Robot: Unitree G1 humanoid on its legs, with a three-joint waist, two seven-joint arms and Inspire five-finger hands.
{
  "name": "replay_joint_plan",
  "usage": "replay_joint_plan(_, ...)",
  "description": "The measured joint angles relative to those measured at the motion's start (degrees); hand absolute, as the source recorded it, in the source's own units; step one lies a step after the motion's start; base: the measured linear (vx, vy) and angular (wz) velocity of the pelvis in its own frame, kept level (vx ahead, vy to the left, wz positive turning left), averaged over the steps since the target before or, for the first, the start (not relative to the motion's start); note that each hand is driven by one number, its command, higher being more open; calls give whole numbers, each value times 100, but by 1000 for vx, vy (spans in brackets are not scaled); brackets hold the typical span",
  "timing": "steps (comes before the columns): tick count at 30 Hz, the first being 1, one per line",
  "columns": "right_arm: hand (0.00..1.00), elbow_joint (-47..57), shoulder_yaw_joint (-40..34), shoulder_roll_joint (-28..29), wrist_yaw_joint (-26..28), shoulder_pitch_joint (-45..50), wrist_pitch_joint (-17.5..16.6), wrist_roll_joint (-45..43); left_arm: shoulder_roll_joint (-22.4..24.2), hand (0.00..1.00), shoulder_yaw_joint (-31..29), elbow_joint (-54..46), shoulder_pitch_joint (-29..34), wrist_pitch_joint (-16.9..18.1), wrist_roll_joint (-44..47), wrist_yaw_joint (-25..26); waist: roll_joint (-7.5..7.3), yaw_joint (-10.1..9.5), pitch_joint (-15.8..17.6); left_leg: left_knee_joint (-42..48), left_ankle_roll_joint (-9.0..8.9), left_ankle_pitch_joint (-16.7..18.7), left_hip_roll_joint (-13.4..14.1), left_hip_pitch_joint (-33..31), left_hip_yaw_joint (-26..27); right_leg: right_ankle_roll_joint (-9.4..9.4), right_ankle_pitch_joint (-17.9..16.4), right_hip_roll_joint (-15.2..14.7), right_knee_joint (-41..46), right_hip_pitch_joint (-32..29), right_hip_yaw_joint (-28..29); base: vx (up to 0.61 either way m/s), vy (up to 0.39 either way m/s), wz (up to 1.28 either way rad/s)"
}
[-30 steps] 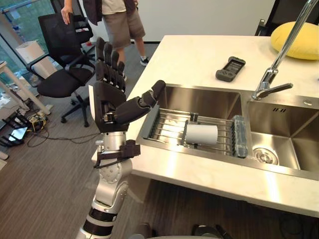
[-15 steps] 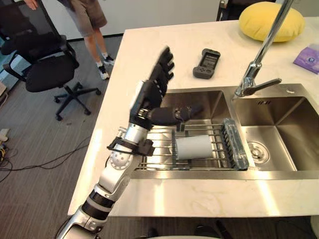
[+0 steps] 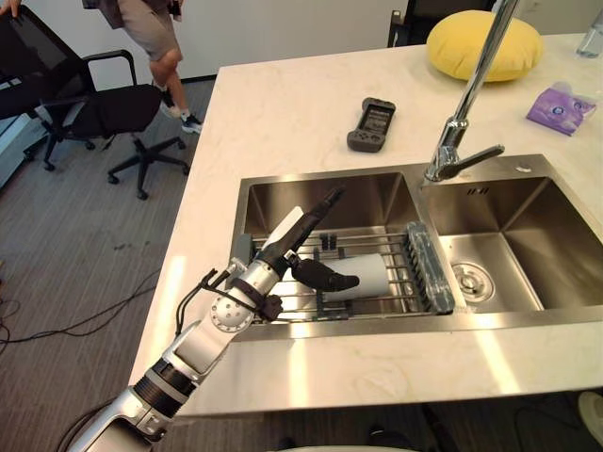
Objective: Walk over to the sink, pick up the cup, carry it to the dishwasher, place the cup inside the dishwasher, then close the dishwasher door
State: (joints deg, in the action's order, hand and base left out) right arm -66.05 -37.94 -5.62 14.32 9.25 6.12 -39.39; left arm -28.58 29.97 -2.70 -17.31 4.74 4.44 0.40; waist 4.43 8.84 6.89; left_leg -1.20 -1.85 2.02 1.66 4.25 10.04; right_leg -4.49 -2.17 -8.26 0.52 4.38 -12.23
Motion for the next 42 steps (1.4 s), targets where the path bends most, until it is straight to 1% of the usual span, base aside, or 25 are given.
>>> replay_joint_plan(3, 100, -68, -1, -50, 3, 39, 126, 2, -11, 100, 1, -120, 0, 94, -3, -73, -2, 10, 1, -1, 23, -19, -55, -58, 15, -23, 47, -50, 10, -81, 48, -97, 33, -4)
replay_joint_plan(5, 100, -119, -6, -52, 2, 53, 178, 3, -19, 100, 18, -240, -19, 252, -12, -137, -6, 26, 3, -2, 47, -34, -83, -92, 26, -39, 79, -74, 13, -124, 68, -10, 21, -1)
replay_joint_plan(6, 100, -151, -6, -46, 5, 47, 192, 8, -24, 100, 81, -289, -75, 325, -16, -205, -11, 36, 3, -9, 101, -68, -97, -102, 30, -48, 87, -82, 13, -133, 78, 0, 0, 0)
replay_joint_plan(8, 100, -164, -7, -44, 16, 36, 194, 13, -25, 100, 170, -371, -114, 334, -15, -243, -12, 40, 3, -6, 113, -77, -104, -119, 32, -54, 92, -87, 13, -134, 93, 18, 3, 0)
replay_joint_plan(11, 100, -163, -9, -42, 73, -2, 190, 14, 6, 100, 452, -463, -248, 349, -57, -376, -29, 43, 8, -7, 116, -74, -106, -123, 32, -58, 96, -85, 13, -139, 108, 28, 1, 0)
replay_joint_plan(15, 100, -160, 5, -40, 95, -116, 188, 12, 105, 100, 611, -461, -256, 336, -572, -410, -75, 66, 21, -6, 120, -69, -102, -118, 33, -56, 98, -80, 22, -139, 121, 0, 0, 0)
replay_joint_plan(20, 100, -152, 137, -46, 94, -153, 193, 10, 86, 100, 657, -422, -124, 347, -762, -156, -136, 65, 23, -22, 123, -69, -100, 10, 80, -38, 108, -84, 33, -61, 133, -36, -5, -4)
replay_joint_plan(24, 100, -132, 136, -50, 94, -105, 193, 20, 85, 100, 658, -398, 29, 354, -719, -117, -177, 74, 38, -189, 132, -143, -123, 106, 96, -25, 112, -87, -4, -53, 135, -47, -2, -2)
replay_joint_plan(26, 100, -31, 238, -52, 94, 19, 189, 26, 91, 100, 658, -294, 75, 355, -640, -24, -185, 98, 41, -355, 138, -223, -138, 198, 100, -24, 113, -81, -33, -26, 131, 0, 0, 0)
replay_joint_plan(28, 100, -13, 257, -48, 92, 77, 184, 27, 105, 100, 658, -147, 97, 359, -613, 58, -208, 136, 48, -375, 138, -229, -147, 226, 105, -23, 116, -82, -67, 2, 132, 0, 0, 0)
replay_joint_plan(31, 100, 18, 486, -19, 84, 139, 151, 28, 122, 100, 658, 108, 100, 358, -613, 190, -238, 198, 64, -376, 135, -220, -150, 222, 129, -27, 118, -74, -103, 2, 146, 11, -7, -2)
replay_joint_plan(35, 100, 21, 710, 60, 72, 177, 68, 31, 133, 100, 657, 294, 100, 359, -590, 292, -329, 239, 108, -376, 118, -197, -143, 210, 166, -22, 143, -45, -173, 4, 180, 15, -20, -5)
replay_joint_plan(42, 100, 96, 997, 123, 72, 180, -4, 36, 134, 100, 651, 340, 100, 365, -479, 471, -328, 316, 107, -375, 99, -167, -122, 212, 237, -22, 160, -26, -206, -10, 241, -3, -21, -5)
